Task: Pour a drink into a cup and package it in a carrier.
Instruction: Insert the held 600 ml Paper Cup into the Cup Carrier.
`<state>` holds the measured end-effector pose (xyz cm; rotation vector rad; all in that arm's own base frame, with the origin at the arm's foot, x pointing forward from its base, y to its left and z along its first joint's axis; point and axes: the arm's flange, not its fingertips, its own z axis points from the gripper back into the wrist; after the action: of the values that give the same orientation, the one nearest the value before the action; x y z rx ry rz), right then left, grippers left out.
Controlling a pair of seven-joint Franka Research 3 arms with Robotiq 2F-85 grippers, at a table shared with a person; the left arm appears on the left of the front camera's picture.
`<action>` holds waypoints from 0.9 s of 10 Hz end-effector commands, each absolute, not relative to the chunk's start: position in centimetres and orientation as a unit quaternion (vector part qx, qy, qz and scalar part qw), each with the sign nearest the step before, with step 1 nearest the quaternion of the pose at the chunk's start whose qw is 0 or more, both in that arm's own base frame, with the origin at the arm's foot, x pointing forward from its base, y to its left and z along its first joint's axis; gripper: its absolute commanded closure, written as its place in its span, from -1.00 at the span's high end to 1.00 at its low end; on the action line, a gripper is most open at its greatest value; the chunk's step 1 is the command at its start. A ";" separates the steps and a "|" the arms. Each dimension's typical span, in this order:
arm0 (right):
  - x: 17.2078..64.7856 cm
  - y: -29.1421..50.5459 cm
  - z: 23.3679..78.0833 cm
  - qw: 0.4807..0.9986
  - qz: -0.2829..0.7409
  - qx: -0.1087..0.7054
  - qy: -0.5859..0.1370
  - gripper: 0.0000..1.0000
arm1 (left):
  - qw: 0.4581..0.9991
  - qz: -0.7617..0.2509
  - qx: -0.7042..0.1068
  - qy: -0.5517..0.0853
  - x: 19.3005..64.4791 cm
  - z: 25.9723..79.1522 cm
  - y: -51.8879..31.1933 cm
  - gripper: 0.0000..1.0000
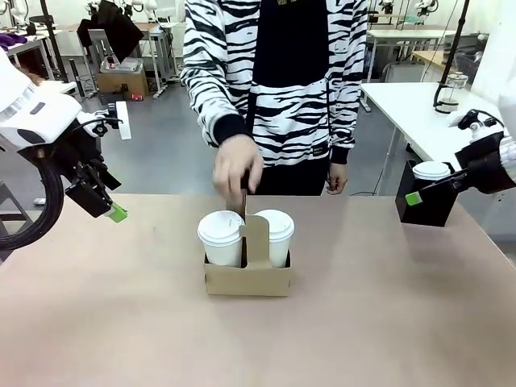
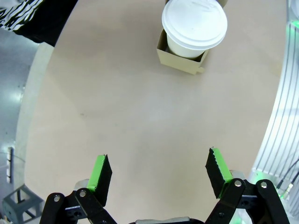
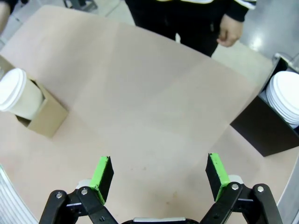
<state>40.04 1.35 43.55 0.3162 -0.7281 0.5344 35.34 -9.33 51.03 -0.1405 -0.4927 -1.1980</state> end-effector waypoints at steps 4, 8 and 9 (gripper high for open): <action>40.2 1.2 43.5 0.878 0.264 0.165 -0.364 1.00 | 0.797 -0.555 -0.067 -0.227 35.4 51.2 -9.3 1.00; 40.2 1.2 43.5 0.878 0.264 0.165 -0.364 1.00 | 0.797 -0.555 -0.067 -0.227 35.4 51.2 -9.3 1.00; 40.2 1.2 43.5 0.878 0.264 0.165 -0.364 1.00 | 0.797 -0.555 -0.067 -0.227 35.4 51.2 -9.3 1.00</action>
<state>40.04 1.35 43.55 0.3161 -0.7282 0.5348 35.34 -9.33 51.03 -0.1405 -0.4927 -1.1980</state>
